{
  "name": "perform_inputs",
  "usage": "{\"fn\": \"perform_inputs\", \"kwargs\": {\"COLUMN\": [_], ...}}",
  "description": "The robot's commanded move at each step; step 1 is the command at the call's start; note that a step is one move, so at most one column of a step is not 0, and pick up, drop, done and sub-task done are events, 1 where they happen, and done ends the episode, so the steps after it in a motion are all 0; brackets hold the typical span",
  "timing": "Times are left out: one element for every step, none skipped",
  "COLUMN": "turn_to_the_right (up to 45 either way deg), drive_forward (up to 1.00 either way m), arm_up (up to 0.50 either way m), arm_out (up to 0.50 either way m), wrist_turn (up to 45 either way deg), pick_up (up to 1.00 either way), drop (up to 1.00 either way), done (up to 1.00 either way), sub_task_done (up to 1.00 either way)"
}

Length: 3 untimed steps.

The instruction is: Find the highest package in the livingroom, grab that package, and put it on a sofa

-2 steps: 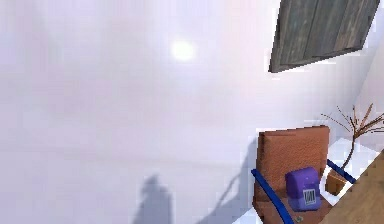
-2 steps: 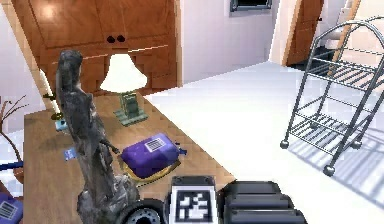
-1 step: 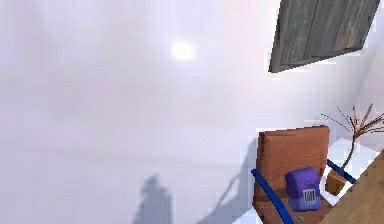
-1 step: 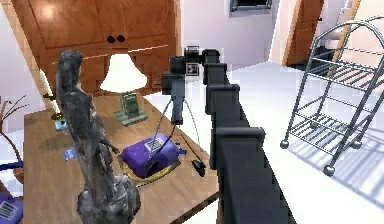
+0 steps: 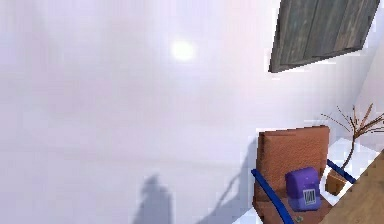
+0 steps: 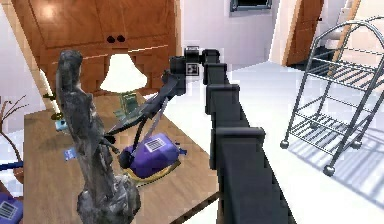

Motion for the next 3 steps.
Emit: {"fn": "perform_inputs", "kwargs": {"turn_to_the_right": [0.0, 0.0, 0.0], "drive_forward": [0.00, 0.00, 0.00], "arm_up": [0.00, 0.00, -0.30], "arm_out": [0.00, 0.00, 0.00], "wrist_turn": [45.0, 21.0, 0.0], "pick_up": [0.00, 0.00, 0.00], "drop": [0.00, 0.00, 0.00], "done": [0.00, 0.00, 0.00], "sub_task_done": [0.00, 0.00, 0.00]}}
